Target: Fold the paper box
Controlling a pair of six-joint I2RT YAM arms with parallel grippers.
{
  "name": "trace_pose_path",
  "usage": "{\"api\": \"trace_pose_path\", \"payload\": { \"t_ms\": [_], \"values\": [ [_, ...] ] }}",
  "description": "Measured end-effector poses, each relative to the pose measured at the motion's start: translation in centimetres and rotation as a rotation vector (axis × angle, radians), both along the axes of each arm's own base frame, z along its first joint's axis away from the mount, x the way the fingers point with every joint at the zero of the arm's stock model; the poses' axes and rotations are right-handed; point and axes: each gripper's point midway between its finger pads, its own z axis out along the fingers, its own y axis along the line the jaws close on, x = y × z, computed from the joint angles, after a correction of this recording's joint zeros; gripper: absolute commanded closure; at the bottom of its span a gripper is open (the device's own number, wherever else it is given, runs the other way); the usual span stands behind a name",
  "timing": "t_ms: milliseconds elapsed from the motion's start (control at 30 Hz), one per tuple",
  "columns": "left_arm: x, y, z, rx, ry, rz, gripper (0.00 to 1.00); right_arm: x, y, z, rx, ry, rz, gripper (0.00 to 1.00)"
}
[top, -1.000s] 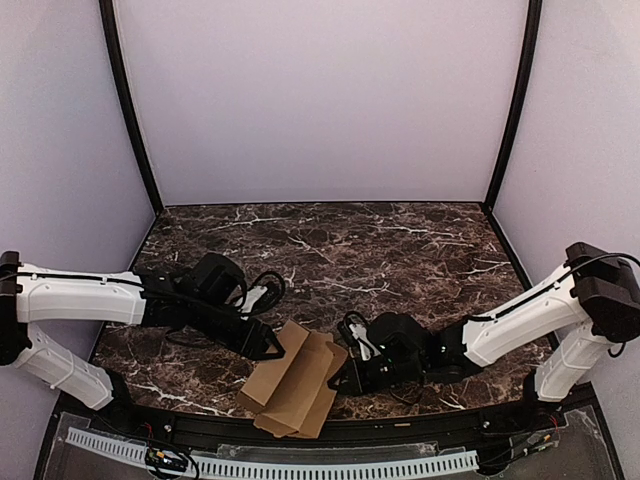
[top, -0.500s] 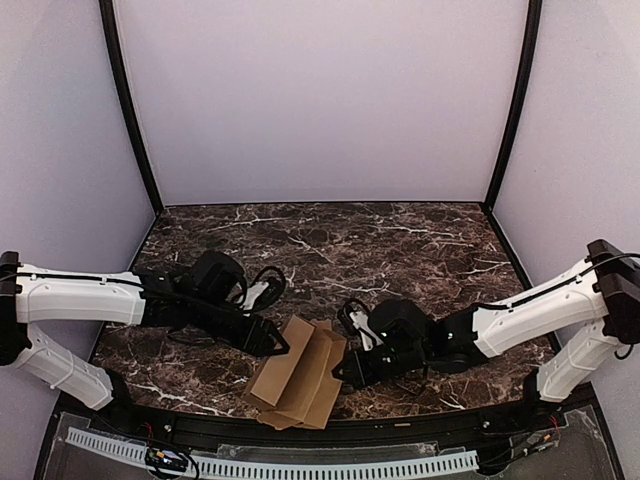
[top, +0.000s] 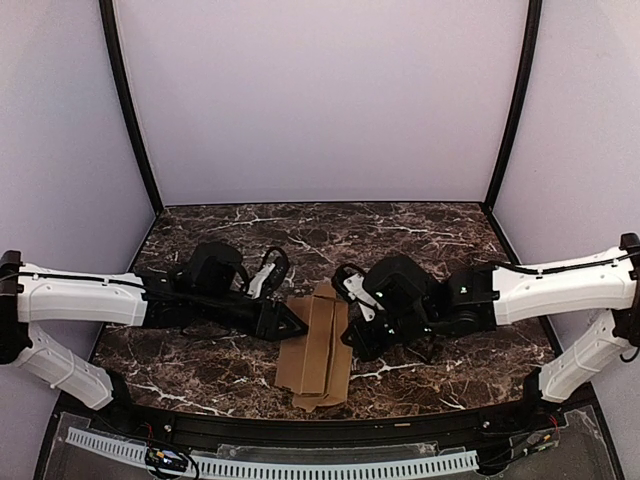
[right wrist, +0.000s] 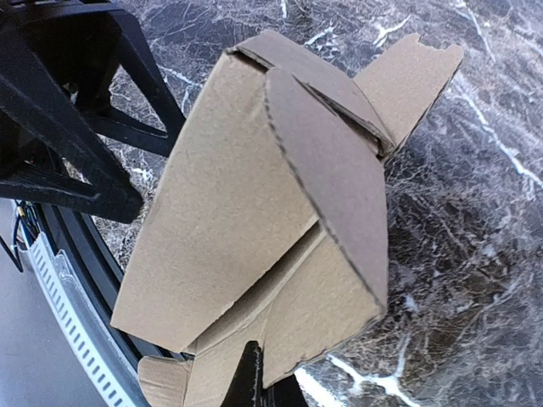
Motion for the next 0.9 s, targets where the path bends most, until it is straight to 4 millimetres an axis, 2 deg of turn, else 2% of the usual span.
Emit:
{"api": "trace_pose_path", "payload": {
  "t_ms": [267, 367, 467, 667, 900],
  "values": [
    [1.8, -2.2, 0.5, -0.101, -0.034, 0.031, 0.53, 1.5, -1.3, 3.7, -0.139, -0.153, 0.076, 1.0],
    [2.7, -3.0, -0.6, -0.117, -0.029, 0.055, 0.54, 1.7, -0.5, 5.3, -0.156, -0.205, 0.14, 1.0],
    [3.1, -3.5, -1.7, -0.131, -0.017, 0.074, 0.55, 2.1, 0.1, 6.0, -0.198, -0.247, 0.192, 1.0],
    [3.2, -3.9, -3.2, -0.172, 0.007, 0.105, 0.55, 2.2, 0.5, 4.6, -0.311, -0.271, 0.294, 1.0],
    [2.6, -3.2, -4.7, -0.189, 0.027, 0.145, 0.56, 2.3, 1.1, 2.3, -0.39, -0.279, 0.361, 1.0]
  ]
}}
